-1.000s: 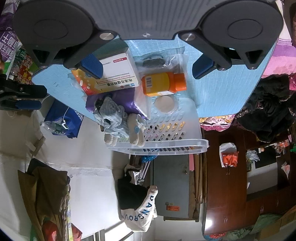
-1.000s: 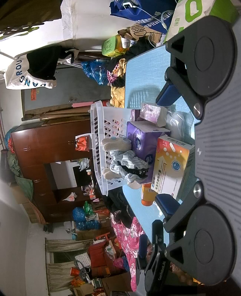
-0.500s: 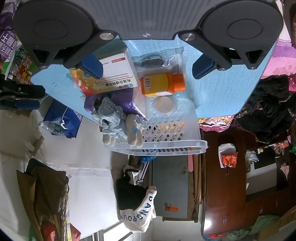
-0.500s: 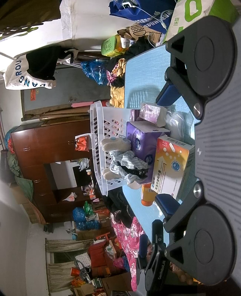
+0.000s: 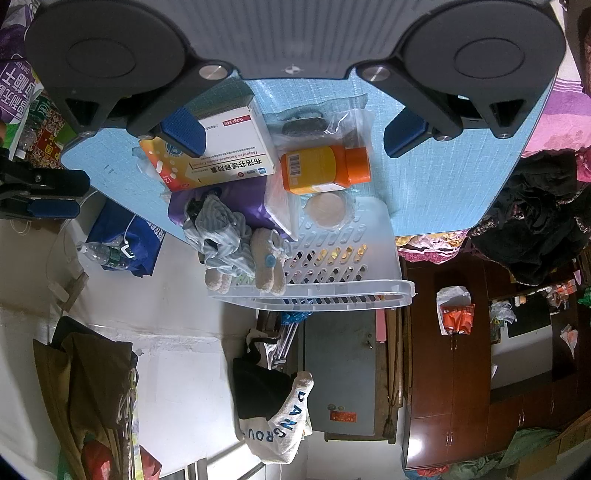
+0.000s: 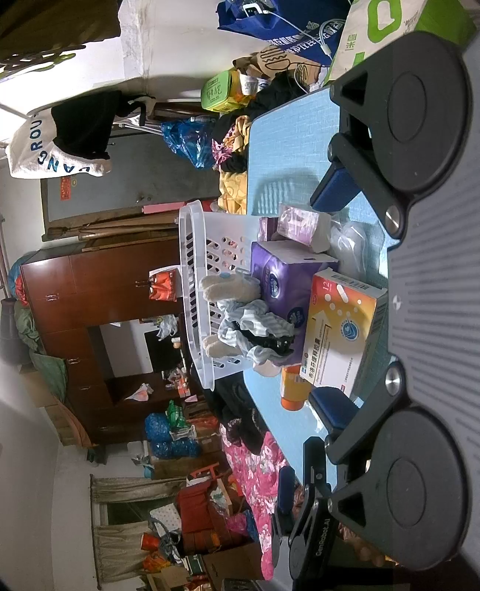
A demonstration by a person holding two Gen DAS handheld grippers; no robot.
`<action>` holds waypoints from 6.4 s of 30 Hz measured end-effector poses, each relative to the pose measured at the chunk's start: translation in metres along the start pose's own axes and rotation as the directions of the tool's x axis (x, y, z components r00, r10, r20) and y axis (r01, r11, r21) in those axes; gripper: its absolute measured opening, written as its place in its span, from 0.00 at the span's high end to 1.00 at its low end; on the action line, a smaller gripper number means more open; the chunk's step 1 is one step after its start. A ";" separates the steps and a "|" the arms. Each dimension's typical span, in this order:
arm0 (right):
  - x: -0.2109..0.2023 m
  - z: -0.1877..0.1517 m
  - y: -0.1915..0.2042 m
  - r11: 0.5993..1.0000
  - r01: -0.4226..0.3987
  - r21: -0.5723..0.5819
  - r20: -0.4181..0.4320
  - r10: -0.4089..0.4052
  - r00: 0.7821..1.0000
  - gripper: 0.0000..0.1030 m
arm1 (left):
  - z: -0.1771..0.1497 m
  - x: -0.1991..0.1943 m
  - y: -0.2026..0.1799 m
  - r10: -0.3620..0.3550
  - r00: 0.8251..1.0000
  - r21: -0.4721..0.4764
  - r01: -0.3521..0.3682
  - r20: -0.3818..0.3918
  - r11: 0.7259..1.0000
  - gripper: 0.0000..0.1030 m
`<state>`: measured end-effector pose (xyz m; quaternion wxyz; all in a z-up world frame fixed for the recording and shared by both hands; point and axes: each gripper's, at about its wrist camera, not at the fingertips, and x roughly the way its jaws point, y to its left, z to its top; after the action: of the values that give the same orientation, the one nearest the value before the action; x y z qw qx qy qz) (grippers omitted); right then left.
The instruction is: Organize objects
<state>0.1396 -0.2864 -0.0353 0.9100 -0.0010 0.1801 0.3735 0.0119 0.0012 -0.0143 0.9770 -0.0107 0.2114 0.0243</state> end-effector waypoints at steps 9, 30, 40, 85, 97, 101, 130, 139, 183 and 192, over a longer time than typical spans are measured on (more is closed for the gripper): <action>0.000 0.000 0.000 1.000 0.000 0.001 0.000 0.000 1.000 0.00 | -0.001 0.002 0.000 0.000 1.000 0.001 0.000 -0.002 1.000 0.00; 0.000 -0.001 0.000 1.000 -0.001 0.001 -0.002 0.001 1.000 0.00 | -0.002 0.002 -0.001 0.000 1.000 0.001 0.000 -0.005 1.000 0.00; 0.001 -0.002 -0.001 1.000 -0.004 0.009 -0.006 0.004 1.000 0.00 | -0.004 0.004 0.000 0.005 1.000 0.000 -0.005 -0.010 1.000 0.00; 0.091 0.051 -0.010 0.999 0.031 -0.026 0.068 -0.030 0.997 0.60 | 0.066 0.088 -0.005 -0.027 0.993 -0.022 0.030 0.115 0.999 0.62; 0.090 0.051 -0.006 0.994 0.032 -0.104 0.080 -0.024 0.997 0.85 | 0.063 0.086 -0.012 -0.084 0.986 0.032 0.080 0.147 0.996 0.84; 0.086 0.048 -0.006 0.992 0.033 -0.119 0.099 -0.021 0.995 0.85 | 0.058 0.082 -0.013 -0.095 0.980 0.047 0.088 0.174 0.995 0.85; 0.145 0.175 -0.021 0.996 0.016 -0.087 0.105 -0.007 0.994 0.85 | 0.188 0.101 0.014 -0.060 0.965 0.033 0.053 0.255 0.998 0.86; 0.227 0.166 -0.039 0.994 0.087 -0.073 -0.054 -0.091 0.994 0.85 | 0.196 0.201 0.039 0.008 1.000 -0.021 -0.007 0.028 1.000 0.85; 0.058 -0.048 -0.033 0.956 -0.201 -0.215 0.062 0.218 0.974 0.25 | -0.071 0.058 -0.004 -0.331 0.934 0.215 0.297 0.139 0.930 0.44; 0.050 -0.062 -0.035 0.962 -0.167 -0.214 0.082 0.188 0.979 0.46 | -0.075 0.055 -0.010 -0.318 0.935 0.228 0.279 0.157 0.933 0.48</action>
<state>0.1760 -0.2859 -0.1142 0.8758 -0.0603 0.0933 0.4696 0.0317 -0.0085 -0.1052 0.9810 0.0591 0.1140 -0.1455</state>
